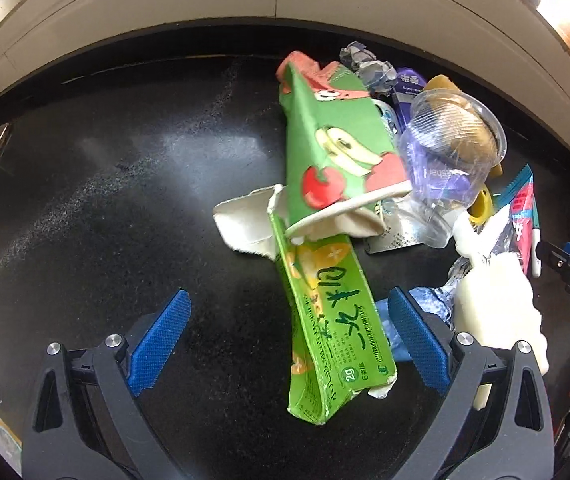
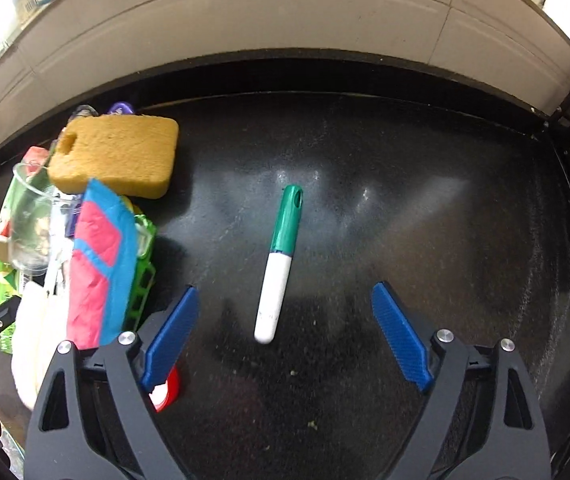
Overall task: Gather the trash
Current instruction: 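Grasp the green juice carton with left tool while right tool grasps the green-capped marker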
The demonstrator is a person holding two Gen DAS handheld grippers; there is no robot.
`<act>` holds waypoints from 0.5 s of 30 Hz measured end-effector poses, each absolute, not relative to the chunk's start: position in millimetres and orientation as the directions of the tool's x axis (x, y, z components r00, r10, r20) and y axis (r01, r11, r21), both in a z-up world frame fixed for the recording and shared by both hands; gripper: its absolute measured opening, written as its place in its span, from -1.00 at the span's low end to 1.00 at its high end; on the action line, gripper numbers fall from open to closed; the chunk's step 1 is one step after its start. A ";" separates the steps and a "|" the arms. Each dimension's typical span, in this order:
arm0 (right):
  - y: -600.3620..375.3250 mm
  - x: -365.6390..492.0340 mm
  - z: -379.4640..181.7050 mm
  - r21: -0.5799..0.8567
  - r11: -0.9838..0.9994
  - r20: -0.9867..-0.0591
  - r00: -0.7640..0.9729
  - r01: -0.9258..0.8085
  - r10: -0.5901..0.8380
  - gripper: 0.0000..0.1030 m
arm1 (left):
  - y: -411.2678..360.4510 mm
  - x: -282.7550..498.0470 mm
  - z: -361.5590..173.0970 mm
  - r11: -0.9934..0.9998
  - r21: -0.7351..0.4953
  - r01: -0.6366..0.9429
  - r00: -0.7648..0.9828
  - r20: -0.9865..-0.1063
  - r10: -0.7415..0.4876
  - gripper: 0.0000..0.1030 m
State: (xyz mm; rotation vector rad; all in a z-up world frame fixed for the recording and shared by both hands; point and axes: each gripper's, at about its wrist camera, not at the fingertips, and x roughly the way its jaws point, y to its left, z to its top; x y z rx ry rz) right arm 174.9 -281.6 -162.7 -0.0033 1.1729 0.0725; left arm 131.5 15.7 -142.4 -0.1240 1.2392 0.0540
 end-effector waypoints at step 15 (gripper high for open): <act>-275.9 167.7 -163.1 0.022 0.997 -0.917 0.397 -0.074 0.050 -0.73 | 41.1 126.2 -143.0 0.983 -0.128 -0.132 0.319 -0.944 -0.080 -0.32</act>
